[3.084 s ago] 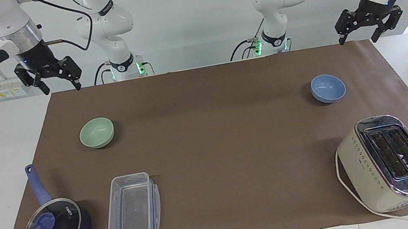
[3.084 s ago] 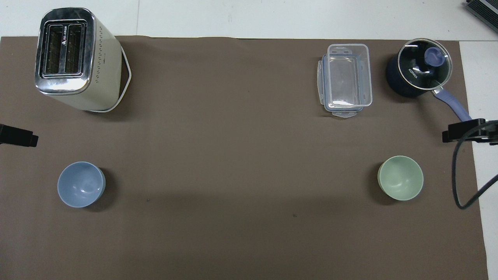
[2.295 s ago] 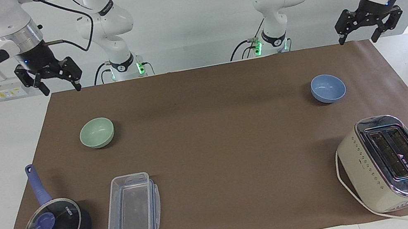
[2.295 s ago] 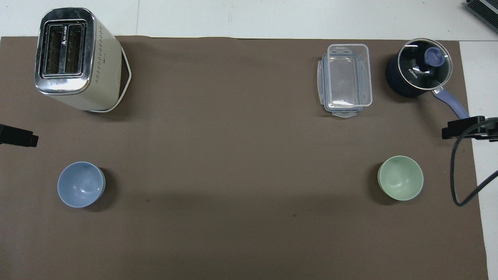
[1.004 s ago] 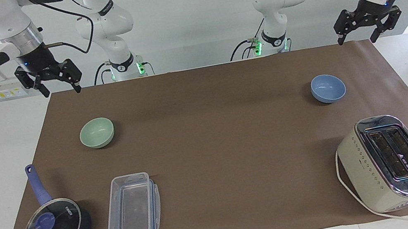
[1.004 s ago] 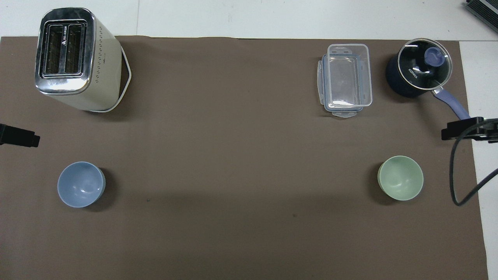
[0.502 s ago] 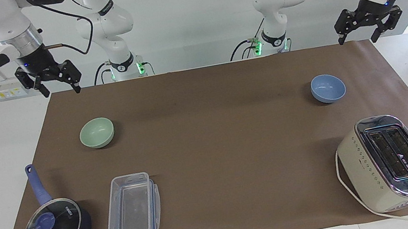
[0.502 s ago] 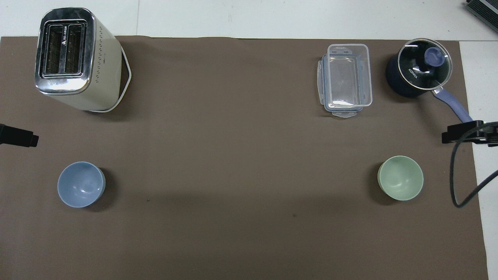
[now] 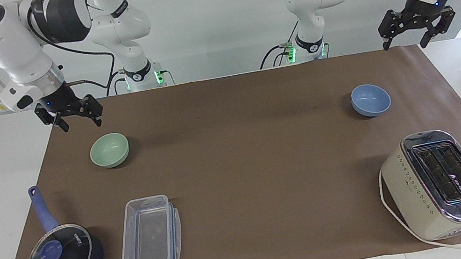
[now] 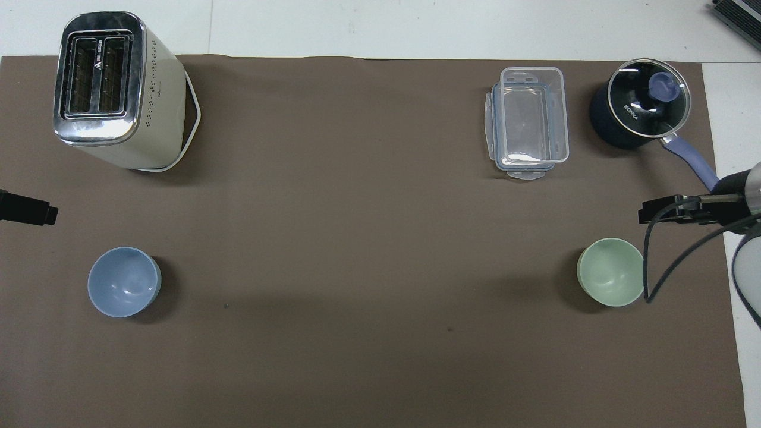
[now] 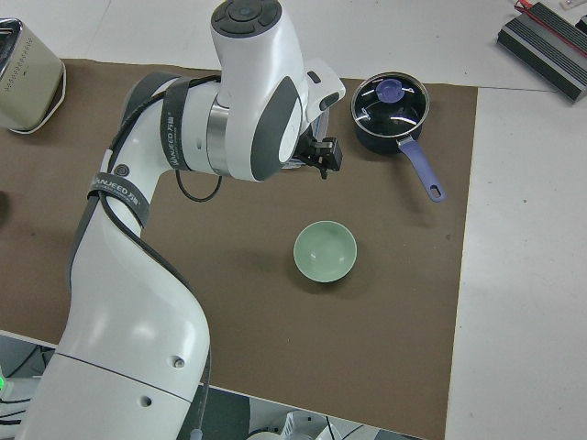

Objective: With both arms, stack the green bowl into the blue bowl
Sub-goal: 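Reach the right gripper down to the rim of the green bowl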

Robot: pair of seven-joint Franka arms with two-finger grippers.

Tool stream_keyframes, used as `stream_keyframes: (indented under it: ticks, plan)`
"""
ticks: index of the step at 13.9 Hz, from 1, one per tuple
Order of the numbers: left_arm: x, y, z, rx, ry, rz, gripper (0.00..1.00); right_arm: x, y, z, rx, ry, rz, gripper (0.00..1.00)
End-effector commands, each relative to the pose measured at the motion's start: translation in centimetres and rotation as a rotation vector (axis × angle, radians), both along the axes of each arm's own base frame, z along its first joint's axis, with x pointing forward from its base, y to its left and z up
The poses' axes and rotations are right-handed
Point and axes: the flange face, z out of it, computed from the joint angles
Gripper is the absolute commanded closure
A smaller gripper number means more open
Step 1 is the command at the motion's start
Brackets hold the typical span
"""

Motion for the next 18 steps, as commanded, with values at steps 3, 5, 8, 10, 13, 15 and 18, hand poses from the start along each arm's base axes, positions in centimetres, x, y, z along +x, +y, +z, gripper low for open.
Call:
stream_keyframes:
  ticks: [3,5,8,10,13,15,18]
  plan:
    - [-0.4,0.3,0.5,-0.011,-0.013,-0.009,0.0,-0.7,-2.5,-7.0,-0.006,0.02,0.044,0.0]
    - [-0.4,0.3,0.5,-0.011,-0.013,-0.009,0.0,-1.1,-4.4,-9.1,-0.008,0.011,0.067,0.0]
    - [-0.3,0.3,0.3,-0.011,-0.01,-0.008,0.0,-1.4,-5.6,-12.2,-0.004,0.033,0.062,0.0]
    - [-0.4,0.3,0.4,-0.011,-0.013,-0.009,0.0,-2.4,-6.2,-15.3,0.0,0.053,0.074,0.0]
    - [-0.4,0.3,0.3,-0.011,-0.012,-0.008,0.0,-3.4,-7.2,-17.6,0.003,0.056,0.103,0.0]
    - [-0.4,0.3,0.3,-0.011,-0.01,-0.009,0.0,-3.9,-7.6,-18.7,0.008,0.077,0.092,0.0]
    - [-0.4,0.3,0.2,-0.011,-0.009,-0.011,0.0,-3.8,-7.5,-18.8,0.008,0.077,0.089,0.0]
